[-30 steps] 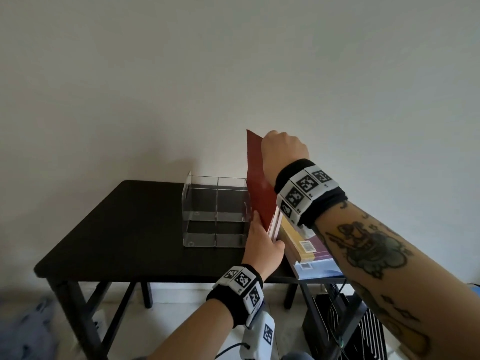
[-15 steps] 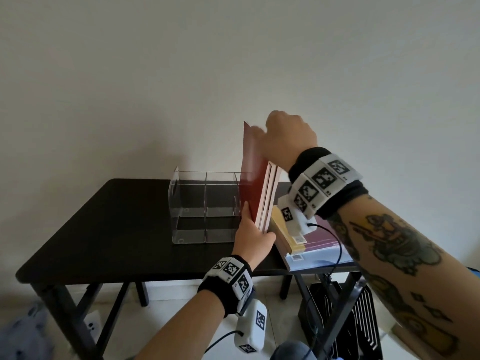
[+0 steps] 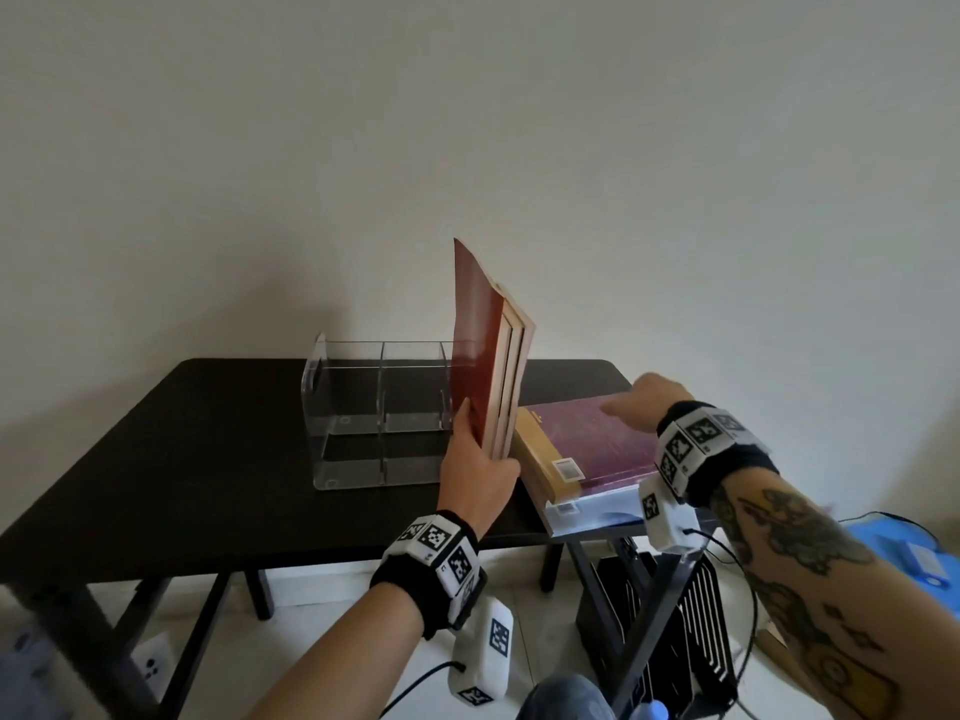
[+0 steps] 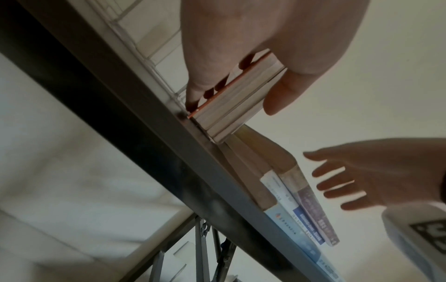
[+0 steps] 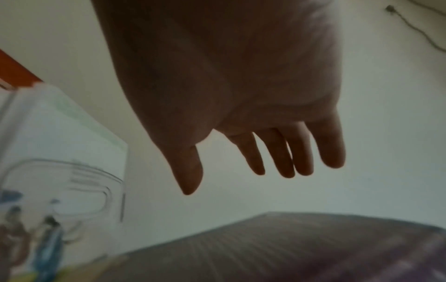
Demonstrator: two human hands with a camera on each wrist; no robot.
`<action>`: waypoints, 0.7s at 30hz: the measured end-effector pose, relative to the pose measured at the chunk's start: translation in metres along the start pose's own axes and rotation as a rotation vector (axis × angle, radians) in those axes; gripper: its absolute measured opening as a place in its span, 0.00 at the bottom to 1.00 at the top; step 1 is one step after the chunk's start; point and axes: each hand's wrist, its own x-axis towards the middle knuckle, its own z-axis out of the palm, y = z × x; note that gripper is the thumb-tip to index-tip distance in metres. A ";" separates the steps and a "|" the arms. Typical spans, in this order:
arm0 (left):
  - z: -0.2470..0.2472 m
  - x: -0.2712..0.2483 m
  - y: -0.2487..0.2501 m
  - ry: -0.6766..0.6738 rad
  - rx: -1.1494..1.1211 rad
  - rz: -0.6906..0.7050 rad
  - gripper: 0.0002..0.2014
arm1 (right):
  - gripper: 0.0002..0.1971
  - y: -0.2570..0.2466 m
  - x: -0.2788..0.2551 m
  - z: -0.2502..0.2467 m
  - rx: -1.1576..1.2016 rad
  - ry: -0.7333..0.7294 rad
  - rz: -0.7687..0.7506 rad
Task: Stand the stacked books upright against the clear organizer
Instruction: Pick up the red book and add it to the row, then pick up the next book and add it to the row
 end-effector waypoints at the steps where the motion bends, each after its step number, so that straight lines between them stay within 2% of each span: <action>1: 0.001 0.000 0.000 0.000 0.020 0.007 0.47 | 0.25 0.007 0.002 0.004 -0.006 -0.025 0.042; 5: 0.000 0.001 0.001 -0.008 0.108 0.015 0.48 | 0.34 0.030 0.005 0.015 -0.007 -0.110 0.133; 8: 0.000 0.001 0.002 -0.008 0.131 0.006 0.48 | 0.38 0.038 0.007 0.017 0.029 -0.094 0.158; 21: 0.000 0.002 0.001 -0.008 0.146 0.018 0.48 | 0.44 0.064 0.009 0.016 0.178 -0.082 0.229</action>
